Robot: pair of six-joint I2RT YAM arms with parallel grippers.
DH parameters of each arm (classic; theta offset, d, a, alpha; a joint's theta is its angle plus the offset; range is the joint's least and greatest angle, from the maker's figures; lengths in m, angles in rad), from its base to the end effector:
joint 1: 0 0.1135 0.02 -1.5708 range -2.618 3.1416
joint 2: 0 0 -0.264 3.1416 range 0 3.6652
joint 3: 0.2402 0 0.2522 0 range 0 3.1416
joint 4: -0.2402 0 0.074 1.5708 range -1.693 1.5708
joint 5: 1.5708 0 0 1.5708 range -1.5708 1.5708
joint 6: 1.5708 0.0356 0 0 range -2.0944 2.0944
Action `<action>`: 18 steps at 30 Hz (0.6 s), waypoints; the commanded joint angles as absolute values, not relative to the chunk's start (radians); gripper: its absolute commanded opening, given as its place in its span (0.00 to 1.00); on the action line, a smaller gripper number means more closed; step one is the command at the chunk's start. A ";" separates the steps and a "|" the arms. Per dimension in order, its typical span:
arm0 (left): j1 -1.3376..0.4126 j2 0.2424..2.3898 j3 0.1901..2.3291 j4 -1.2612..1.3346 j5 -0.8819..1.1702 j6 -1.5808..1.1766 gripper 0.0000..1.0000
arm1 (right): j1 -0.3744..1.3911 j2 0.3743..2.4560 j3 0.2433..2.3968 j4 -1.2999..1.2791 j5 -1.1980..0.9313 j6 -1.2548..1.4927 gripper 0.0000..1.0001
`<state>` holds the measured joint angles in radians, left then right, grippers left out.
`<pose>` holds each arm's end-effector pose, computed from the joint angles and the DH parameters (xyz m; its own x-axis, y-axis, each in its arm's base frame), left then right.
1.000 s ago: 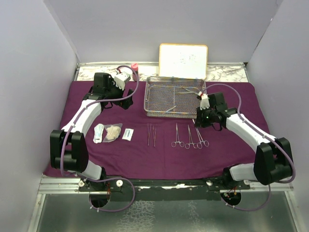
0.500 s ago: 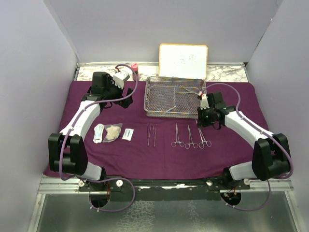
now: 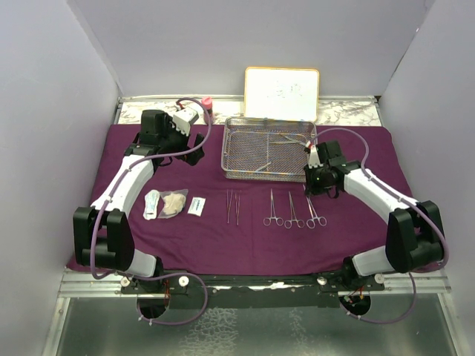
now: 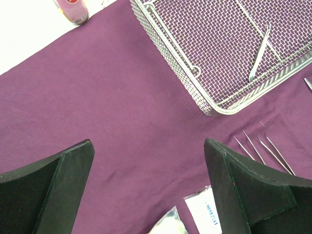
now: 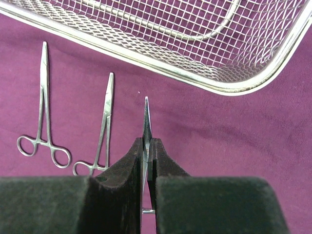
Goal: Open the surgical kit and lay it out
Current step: Place the medical item in the surgical kit.
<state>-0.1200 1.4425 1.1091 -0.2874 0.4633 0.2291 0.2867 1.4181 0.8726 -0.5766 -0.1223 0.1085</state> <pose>0.3192 -0.0545 0.2903 -0.4561 0.2596 -0.8512 0.5869 0.8067 -0.0684 0.2557 0.0799 0.2001 -0.8950 -0.1518 -0.4193 -0.2359 0.9591 0.1562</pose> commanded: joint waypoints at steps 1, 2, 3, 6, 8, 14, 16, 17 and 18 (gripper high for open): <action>-0.121 1.404 1.112 -0.269 0.485 0.216 0.99 | 0.282 1.443 0.911 -0.578 -0.095 0.130 0.01; -0.121 1.404 1.111 -0.268 0.485 0.217 0.99 | 0.281 1.447 0.911 -0.579 -0.091 0.131 0.01; -0.122 1.402 1.111 -0.268 0.486 0.216 0.99 | 0.279 1.449 0.911 -0.580 -0.093 0.132 0.01; -0.121 1.403 1.110 -0.268 0.486 0.217 0.99 | 0.275 1.461 0.913 -0.580 -0.091 0.139 0.01; -0.122 1.404 1.110 -0.267 0.486 0.216 0.99 | 0.271 1.474 0.911 -0.580 -0.088 0.143 0.01; -0.121 1.398 1.102 -0.262 0.486 0.216 0.99 | 0.255 1.482 0.912 -0.580 -0.078 0.157 0.01; -0.121 1.398 1.102 -0.262 0.488 0.215 0.99 | 0.252 1.487 0.911 -0.580 -0.077 0.160 0.01; -0.121 1.398 1.104 -0.261 0.488 0.214 0.99 | 0.251 1.489 0.912 -0.579 -0.077 0.162 0.01; -0.121 1.398 1.104 -0.262 0.489 0.213 0.99 | 0.249 1.492 0.912 -0.580 -0.073 0.166 0.01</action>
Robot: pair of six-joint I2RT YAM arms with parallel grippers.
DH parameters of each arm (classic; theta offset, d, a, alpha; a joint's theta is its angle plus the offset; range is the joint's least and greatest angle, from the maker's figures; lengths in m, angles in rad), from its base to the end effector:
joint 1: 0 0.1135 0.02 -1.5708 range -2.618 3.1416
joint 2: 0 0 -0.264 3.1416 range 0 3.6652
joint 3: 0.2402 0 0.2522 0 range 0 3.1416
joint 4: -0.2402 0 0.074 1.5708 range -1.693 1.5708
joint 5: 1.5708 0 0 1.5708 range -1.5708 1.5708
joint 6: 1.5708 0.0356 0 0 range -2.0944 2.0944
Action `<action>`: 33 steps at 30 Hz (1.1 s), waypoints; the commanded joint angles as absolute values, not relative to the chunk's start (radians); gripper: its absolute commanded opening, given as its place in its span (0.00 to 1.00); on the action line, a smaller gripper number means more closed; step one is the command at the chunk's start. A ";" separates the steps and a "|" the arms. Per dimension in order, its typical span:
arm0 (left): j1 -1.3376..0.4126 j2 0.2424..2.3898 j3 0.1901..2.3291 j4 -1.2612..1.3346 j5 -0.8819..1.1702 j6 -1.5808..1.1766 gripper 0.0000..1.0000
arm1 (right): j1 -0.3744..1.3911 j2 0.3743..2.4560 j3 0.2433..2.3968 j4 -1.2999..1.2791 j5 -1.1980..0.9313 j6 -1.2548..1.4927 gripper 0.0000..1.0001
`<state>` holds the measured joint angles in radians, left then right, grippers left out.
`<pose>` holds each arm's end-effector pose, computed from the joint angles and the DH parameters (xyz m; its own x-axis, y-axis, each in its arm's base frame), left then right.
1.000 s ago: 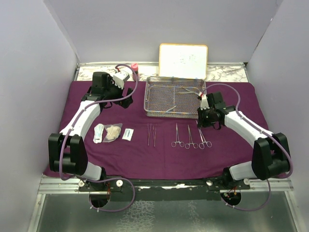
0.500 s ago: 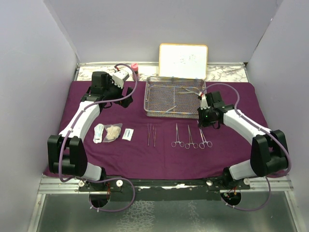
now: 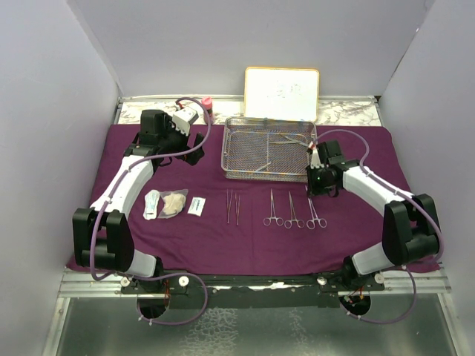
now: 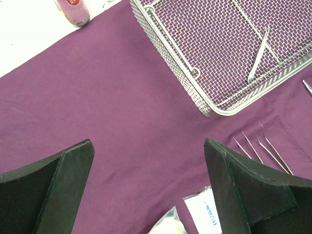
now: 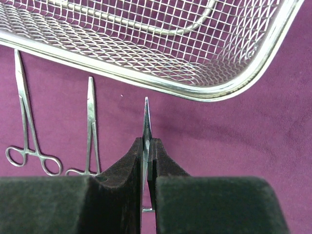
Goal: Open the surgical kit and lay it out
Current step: Place the medical item in the surgical kit.
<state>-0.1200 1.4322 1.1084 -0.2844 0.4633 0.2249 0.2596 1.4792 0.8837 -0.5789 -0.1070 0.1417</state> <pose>0.3175 -0.0543 0.2934 -0.4479 0.2550 -0.8570 0.5859 0.8077 -0.0659 0.2644 0.0741 0.1877 -0.9243 -0.1002 -0.3683 -0.1662 0.9743 0.1521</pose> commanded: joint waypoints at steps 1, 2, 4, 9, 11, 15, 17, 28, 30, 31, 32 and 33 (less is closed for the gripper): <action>-0.121 1.398 1.104 -0.261 0.490 0.213 0.99 | 0.248 1.493 0.912 -0.579 -0.072 0.168 0.01; -0.122 1.397 1.104 -0.261 0.490 0.212 0.99 | 0.246 1.496 0.912 -0.580 -0.071 0.168 0.01; -0.121 1.396 1.104 -0.262 0.491 0.213 0.99 | 0.245 1.500 0.913 -0.581 -0.071 0.169 0.01; -0.121 1.394 1.105 -0.260 0.493 0.208 0.99 | 0.242 1.517 0.918 -0.577 -0.053 0.177 0.01; -0.121 1.394 1.106 -0.260 0.495 0.208 0.99 | 0.241 1.521 0.919 -0.577 -0.051 0.178 0.01; -0.122 1.396 1.104 -0.258 0.499 0.207 0.99 | 0.241 1.522 0.919 -0.573 -0.043 0.184 0.01; -0.121 1.398 1.104 -0.257 0.500 0.207 0.99 | 0.241 1.527 0.919 -0.570 -0.040 0.185 0.01; -0.121 1.398 1.101 -0.254 0.502 0.207 0.99 | 0.241 1.556 0.933 -0.568 -0.028 0.190 0.01; -0.121 1.397 1.098 -0.254 0.503 0.207 0.99 | 0.240 1.559 0.934 -0.565 -0.019 0.193 0.01; -0.121 1.398 1.098 -0.254 0.504 0.207 0.99 | 0.240 1.562 0.936 -0.565 -0.017 0.193 0.01; -0.121 1.399 1.098 -0.252 0.503 0.207 0.99 | 0.240 1.564 0.938 -0.565 -0.017 0.194 0.01; -0.121 1.397 1.097 -0.252 0.503 0.206 0.99 | 0.241 1.568 0.939 -0.565 -0.019 0.195 0.01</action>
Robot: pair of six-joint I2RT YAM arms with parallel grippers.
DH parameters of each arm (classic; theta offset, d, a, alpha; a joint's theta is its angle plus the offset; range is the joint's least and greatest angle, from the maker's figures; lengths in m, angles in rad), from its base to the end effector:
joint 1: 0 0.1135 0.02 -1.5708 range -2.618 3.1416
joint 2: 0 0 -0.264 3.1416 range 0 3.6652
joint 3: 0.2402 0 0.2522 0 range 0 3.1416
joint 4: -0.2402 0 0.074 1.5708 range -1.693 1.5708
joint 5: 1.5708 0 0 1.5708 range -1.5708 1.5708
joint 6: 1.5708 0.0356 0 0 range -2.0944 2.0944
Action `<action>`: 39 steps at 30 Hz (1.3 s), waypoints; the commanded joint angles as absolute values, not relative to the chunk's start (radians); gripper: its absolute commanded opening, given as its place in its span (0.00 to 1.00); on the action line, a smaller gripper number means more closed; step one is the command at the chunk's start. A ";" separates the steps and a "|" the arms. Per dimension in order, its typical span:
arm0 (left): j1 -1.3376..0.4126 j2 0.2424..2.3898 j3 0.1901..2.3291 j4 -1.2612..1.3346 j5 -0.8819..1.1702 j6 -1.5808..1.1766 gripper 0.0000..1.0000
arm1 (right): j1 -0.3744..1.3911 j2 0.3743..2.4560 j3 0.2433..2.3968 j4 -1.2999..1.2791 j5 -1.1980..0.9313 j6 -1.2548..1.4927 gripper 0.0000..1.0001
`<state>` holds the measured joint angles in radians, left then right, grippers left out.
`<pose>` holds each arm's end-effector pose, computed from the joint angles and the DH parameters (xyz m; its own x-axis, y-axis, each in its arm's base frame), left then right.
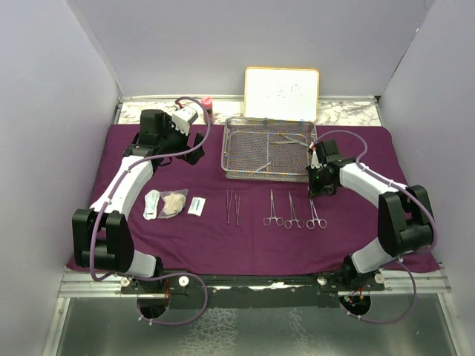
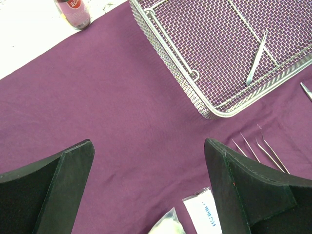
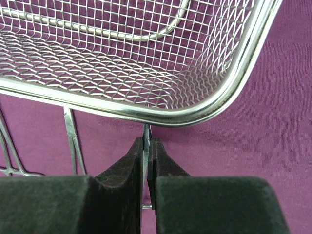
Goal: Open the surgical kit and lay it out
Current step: Place the medical item in the surgical kit.
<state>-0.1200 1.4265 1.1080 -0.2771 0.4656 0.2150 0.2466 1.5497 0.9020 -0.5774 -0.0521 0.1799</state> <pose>0.3168 -0.0543 0.2957 -0.4426 0.2454 -0.8625 0.5838 0.8089 -0.0695 0.2741 0.0709 0.1744 -0.9443 -0.0534 -0.3246 -0.0934 0.9897 0.1088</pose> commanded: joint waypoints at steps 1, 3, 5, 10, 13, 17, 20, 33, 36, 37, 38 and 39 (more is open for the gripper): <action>-0.122 1.396 1.097 -0.253 0.503 0.206 0.99 | 0.241 1.570 0.939 -0.562 -0.019 0.195 0.01; -0.120 1.394 1.097 -0.250 0.504 0.206 0.99 | 0.241 1.575 0.939 -0.561 -0.017 0.195 0.01; -0.120 1.394 1.096 -0.250 0.504 0.207 0.99 | 0.240 1.581 0.941 -0.560 -0.016 0.195 0.01; -0.122 1.393 1.095 -0.250 0.508 0.204 0.99 | 0.240 1.593 0.944 -0.559 -0.016 0.197 0.01; -0.121 1.394 1.095 -0.249 0.509 0.204 0.99 | 0.241 1.598 0.942 -0.555 -0.020 0.199 0.01; -0.122 1.395 1.095 -0.249 0.510 0.203 0.99 | 0.241 1.604 0.944 -0.552 -0.008 0.203 0.01; -0.121 1.396 1.094 -0.250 0.511 0.203 0.99 | 0.241 1.606 0.943 -0.551 -0.005 0.205 0.01; -0.121 1.394 1.092 -0.246 0.512 0.205 0.99 | 0.240 1.609 0.946 -0.550 0.009 0.215 0.01; -0.121 1.396 1.093 -0.247 0.512 0.205 0.99 | 0.239 1.612 0.951 -0.550 0.006 0.218 0.01; -0.122 1.396 1.093 -0.247 0.514 0.204 0.99 | 0.239 1.612 0.951 -0.551 0.006 0.219 0.01; -0.121 1.396 1.093 -0.248 0.514 0.205 0.99 | 0.239 1.614 0.952 -0.552 0.006 0.221 0.01; -0.122 1.397 1.093 -0.247 0.515 0.206 0.99 | 0.239 1.614 0.953 -0.552 0.005 0.221 0.01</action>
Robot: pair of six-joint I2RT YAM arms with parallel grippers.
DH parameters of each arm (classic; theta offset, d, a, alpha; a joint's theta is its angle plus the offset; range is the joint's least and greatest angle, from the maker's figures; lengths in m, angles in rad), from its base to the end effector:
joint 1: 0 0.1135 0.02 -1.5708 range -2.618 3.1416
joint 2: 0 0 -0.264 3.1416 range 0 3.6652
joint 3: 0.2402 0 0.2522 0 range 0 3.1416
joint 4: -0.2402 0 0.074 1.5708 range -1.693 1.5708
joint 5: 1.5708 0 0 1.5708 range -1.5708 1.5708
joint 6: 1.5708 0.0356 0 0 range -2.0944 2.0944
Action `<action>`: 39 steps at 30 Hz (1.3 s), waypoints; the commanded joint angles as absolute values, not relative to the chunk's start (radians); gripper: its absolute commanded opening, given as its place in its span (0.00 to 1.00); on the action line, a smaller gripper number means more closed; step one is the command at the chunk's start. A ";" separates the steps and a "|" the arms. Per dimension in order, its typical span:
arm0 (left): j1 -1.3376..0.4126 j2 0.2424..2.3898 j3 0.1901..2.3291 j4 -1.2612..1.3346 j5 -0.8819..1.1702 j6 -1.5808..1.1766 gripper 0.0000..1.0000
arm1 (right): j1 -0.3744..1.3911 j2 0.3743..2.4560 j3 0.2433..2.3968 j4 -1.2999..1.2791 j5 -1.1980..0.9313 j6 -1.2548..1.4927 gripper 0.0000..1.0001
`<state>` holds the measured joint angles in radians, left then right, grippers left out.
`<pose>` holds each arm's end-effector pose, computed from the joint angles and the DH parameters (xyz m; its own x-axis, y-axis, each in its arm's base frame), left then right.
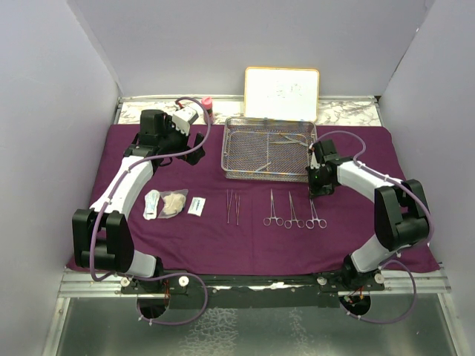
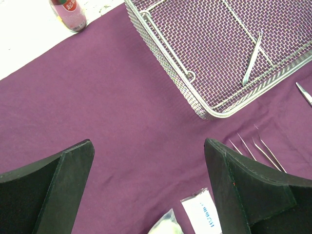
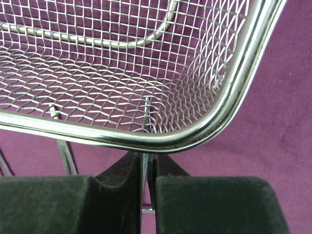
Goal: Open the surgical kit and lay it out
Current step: Place the medical item in the surgical kit.
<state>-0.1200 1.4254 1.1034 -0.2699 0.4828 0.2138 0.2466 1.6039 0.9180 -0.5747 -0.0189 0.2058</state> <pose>0.3164 -0.0548 0.2952 -0.4377 0.2421 -0.8659 0.5950 0.8001 -0.0770 0.2808 0.0714 0.1643 -0.9550 -0.0297 -0.2951 -0.0557 0.9952 0.0800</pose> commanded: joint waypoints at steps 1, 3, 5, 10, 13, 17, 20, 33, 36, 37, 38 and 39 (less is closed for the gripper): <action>-0.122 1.397 1.093 -0.247 0.514 0.205 0.99 | 0.239 1.615 0.953 -0.552 0.005 0.222 0.01; -0.122 1.399 1.093 -0.247 0.514 0.206 0.99 | 0.239 1.617 0.953 -0.551 0.002 0.223 0.01; -0.121 1.399 1.093 -0.247 0.514 0.205 0.99 | 0.239 1.617 0.953 -0.551 0.003 0.223 0.01; -0.121 1.397 1.092 -0.247 0.515 0.207 0.99 | 0.239 1.613 0.948 -0.548 0.007 0.222 0.05; -0.121 1.397 1.091 -0.246 0.516 0.207 0.99 | 0.239 1.612 0.944 -0.546 0.007 0.222 0.07; -0.121 1.394 1.090 -0.246 0.515 0.206 0.99 | 0.239 1.609 0.940 -0.545 0.008 0.222 0.10; -0.121 1.392 1.089 -0.246 0.517 0.207 0.99 | 0.239 1.604 0.939 -0.545 0.005 0.222 0.14; -0.121 1.391 1.091 -0.247 0.518 0.205 0.99 | 0.239 1.510 0.935 -0.540 -0.032 0.189 0.36; -0.121 1.392 1.091 -0.246 0.521 0.204 0.99 | 0.239 1.445 0.926 -0.528 -0.052 0.168 0.37; -0.120 1.392 1.092 -0.247 0.523 0.203 0.99 | 0.239 1.424 0.924 -0.527 -0.060 0.160 0.38; -0.121 1.392 1.093 -0.246 0.524 0.201 0.99 | 0.239 1.403 0.921 -0.524 -0.073 0.150 0.38; -0.120 1.391 1.093 -0.247 0.526 0.199 0.99 | 0.239 1.383 0.921 -0.522 -0.086 0.137 0.38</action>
